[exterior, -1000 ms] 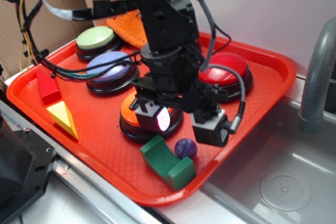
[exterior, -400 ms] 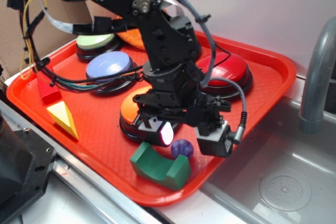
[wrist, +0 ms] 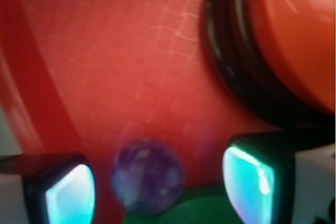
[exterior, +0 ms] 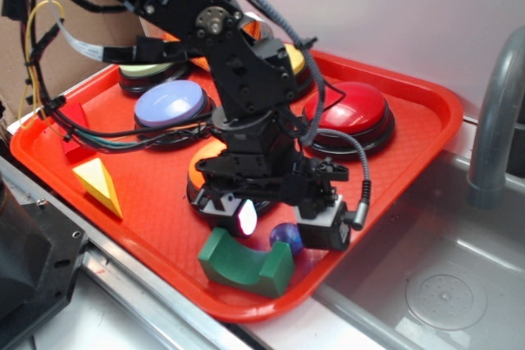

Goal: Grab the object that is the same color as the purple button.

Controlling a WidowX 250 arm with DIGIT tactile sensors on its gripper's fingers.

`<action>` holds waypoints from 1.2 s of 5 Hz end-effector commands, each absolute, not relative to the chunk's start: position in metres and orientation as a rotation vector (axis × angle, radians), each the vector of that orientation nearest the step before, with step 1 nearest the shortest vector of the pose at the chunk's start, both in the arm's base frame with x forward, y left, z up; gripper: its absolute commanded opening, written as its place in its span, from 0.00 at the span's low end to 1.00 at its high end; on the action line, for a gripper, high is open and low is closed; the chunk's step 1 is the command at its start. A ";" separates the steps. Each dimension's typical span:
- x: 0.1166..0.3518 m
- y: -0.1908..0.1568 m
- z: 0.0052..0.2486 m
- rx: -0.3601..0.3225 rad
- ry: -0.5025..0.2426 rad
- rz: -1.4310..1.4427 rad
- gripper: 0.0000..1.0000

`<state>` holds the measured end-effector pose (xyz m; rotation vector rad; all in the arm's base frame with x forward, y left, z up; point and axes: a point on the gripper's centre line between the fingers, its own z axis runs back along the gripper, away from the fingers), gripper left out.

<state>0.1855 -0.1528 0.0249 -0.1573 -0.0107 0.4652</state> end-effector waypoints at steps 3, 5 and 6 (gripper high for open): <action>0.192 -0.152 0.030 -0.185 -0.028 0.535 0.00; 0.195 -0.141 0.064 -0.152 -0.061 0.486 0.00; 0.199 -0.124 0.098 -0.110 -0.085 0.395 0.00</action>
